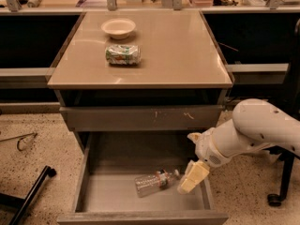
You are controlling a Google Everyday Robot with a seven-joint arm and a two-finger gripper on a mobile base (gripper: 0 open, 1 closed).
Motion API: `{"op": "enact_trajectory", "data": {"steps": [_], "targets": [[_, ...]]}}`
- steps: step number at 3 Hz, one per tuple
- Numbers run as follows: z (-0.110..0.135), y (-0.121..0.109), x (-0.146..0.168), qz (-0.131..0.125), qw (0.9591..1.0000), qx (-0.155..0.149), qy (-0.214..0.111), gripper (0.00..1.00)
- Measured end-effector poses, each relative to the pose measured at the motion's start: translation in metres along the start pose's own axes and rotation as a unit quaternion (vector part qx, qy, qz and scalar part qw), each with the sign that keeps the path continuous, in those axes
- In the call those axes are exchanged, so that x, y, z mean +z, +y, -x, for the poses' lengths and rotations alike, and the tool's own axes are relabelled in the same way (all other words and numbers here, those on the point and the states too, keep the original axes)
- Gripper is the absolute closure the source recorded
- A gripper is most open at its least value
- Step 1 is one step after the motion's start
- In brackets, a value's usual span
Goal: Pick water bottle from middle drawer and place on counter
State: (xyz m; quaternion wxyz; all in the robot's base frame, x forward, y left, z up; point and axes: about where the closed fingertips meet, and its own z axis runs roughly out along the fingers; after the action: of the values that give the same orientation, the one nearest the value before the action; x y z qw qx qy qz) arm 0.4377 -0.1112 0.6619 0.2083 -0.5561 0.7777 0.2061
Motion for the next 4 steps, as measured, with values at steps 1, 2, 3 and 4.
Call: {"op": "enact_trajectory", "data": {"steps": [1, 2, 3, 4], "targets": [[-0.005, 0.017, 0.062, 0.033, 0.9992, -0.022, 0.003, 0.0], [-0.016, 0.028, 0.127, 0.045, 0.9986, -0.028, 0.007, 0.0], [-0.013, 0.021, 0.17, 0.035, 0.9987, -0.038, 0.003, 0.0], [-0.013, 0.021, 0.17, 0.035, 0.9987, -0.038, 0.003, 0.0]]}}
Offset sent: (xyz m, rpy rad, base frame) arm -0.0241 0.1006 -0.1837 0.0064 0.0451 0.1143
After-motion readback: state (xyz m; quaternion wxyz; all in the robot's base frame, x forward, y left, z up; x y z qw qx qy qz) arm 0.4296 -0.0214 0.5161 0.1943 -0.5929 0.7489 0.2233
